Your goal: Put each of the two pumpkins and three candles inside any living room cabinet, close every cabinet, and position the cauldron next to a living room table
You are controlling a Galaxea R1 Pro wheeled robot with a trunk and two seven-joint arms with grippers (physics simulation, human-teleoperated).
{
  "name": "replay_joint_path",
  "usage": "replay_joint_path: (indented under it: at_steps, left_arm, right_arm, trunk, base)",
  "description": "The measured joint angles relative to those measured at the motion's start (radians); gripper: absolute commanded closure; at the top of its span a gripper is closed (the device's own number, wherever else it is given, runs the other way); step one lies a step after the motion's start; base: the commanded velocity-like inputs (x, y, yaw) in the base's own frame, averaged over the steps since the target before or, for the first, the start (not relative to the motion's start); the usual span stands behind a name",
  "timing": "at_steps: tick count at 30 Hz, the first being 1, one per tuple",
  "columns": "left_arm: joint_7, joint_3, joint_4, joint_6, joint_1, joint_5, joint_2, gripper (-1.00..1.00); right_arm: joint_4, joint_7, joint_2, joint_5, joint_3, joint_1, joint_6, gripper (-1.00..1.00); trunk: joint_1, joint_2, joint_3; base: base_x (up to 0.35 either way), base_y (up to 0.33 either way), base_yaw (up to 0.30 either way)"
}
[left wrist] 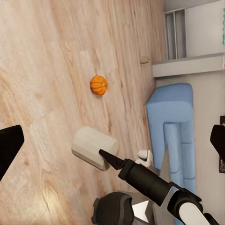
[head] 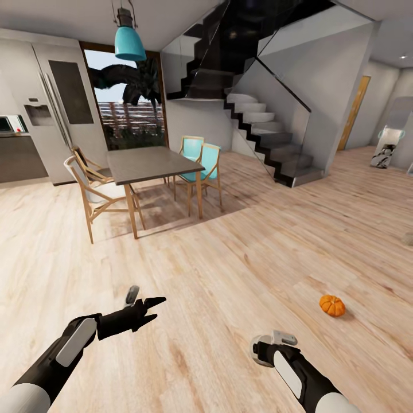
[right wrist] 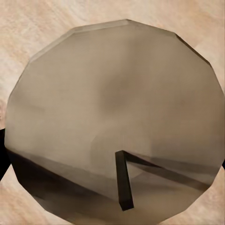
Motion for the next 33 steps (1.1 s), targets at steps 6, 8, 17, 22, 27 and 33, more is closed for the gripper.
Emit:
replay_joint_path:
  at_steps: [6, 8, 17, 22, 27, 33]
  left_arm:
    - [0.000, 0.000, 0.000, 0.000, 0.000, 0.000, 0.000, -1.00]
    - [0.000, 0.000, 0.000, 0.000, 0.000, 0.002, 0.000, -1.00]
    - [0.000, 0.000, 0.000, -0.001, 0.000, -0.002, 0.000, -1.00]
    - [0.000, 0.001, 0.000, -0.001, 0.000, -0.003, 0.000, -1.00]
    - [0.000, 0.000, 0.000, -0.001, 0.000, -0.003, 0.000, -1.00]
    - [0.000, 0.000, 0.000, -0.001, 0.000, -0.003, 0.000, -1.00]
  right_arm:
    - [0.000, 0.000, 0.000, 0.000, 0.000, 0.000, 0.000, 1.00]
    - [0.000, 0.000, 0.000, 0.000, 0.000, 0.000, 0.000, 1.00]
    - [0.000, 0.001, 0.000, -0.001, 0.000, 0.000, -0.001, 1.00]
    - [0.000, 0.001, 0.000, 0.001, 0.000, 0.000, 0.000, 1.00]
    - [0.000, 0.001, 0.000, -0.001, -0.001, 0.000, -0.001, 1.00]
    - [0.000, 0.001, 0.000, -0.001, -0.001, 0.000, -0.001, 1.00]
  trunk:
    - [-0.023, 0.042, 0.019]
    - [-0.027, 0.049, 0.022]
    - [-0.027, 0.049, 0.022]
    - [-0.028, 0.049, 0.022]
    - [-0.028, 0.049, 0.022]
    - [-0.028, 0.049, 0.022]
  base:
    - [0.000, 0.000, 0.000]
    - [0.000, 0.000, 0.000]
    - [0.069, 0.000, 0.000]
    - [0.315, 0.000, 0.000]
    - [0.333, 0.000, 0.000]
    - [0.336, 0.000, 0.000]
